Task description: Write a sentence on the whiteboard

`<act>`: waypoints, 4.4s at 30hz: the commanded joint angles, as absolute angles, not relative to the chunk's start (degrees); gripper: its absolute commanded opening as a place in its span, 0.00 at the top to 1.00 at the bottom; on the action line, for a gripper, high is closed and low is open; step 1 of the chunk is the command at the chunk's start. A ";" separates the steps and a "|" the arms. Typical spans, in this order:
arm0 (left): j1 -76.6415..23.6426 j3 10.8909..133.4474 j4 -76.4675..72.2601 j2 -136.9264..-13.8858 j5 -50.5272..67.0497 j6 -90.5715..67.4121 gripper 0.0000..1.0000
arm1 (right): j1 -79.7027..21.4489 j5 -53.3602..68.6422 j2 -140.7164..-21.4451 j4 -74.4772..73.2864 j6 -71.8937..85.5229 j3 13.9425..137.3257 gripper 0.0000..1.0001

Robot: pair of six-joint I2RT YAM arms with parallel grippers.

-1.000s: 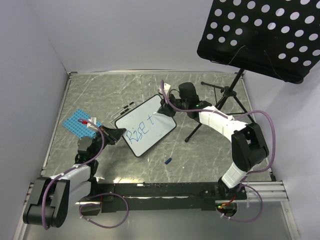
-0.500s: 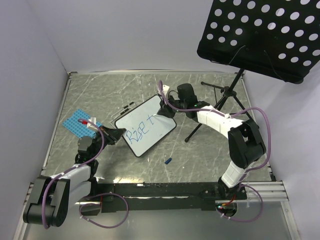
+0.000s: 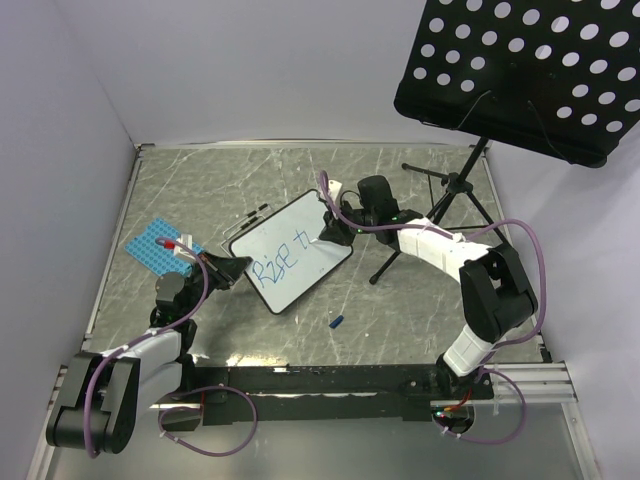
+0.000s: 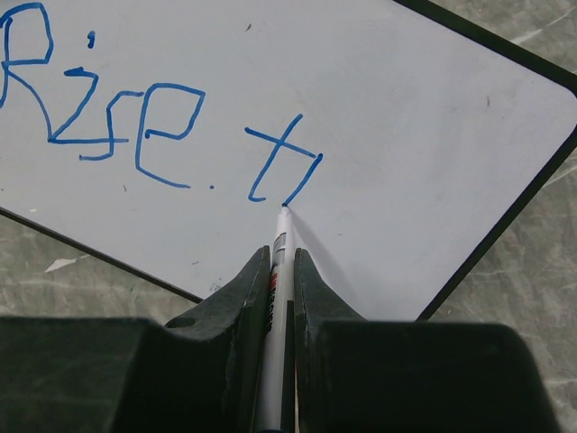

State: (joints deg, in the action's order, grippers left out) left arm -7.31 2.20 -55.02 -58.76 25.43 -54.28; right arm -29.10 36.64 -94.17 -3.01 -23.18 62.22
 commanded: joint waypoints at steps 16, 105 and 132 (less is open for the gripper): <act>-7.56 -1.41 -61.35 -58.88 26.98 -52.65 0.99 | -29.00 35.07 -96.59 -2.20 -21.89 69.26 1.00; -7.56 -1.14 -60.03 -57.04 27.86 -52.29 0.99 | -25.75 41.22 -94.39 -0.97 -23.38 66.09 1.00; -7.56 -1.14 -61.44 -58.80 27.95 -52.12 0.99 | -25.66 37.97 -97.82 2.20 -20.65 67.33 1.00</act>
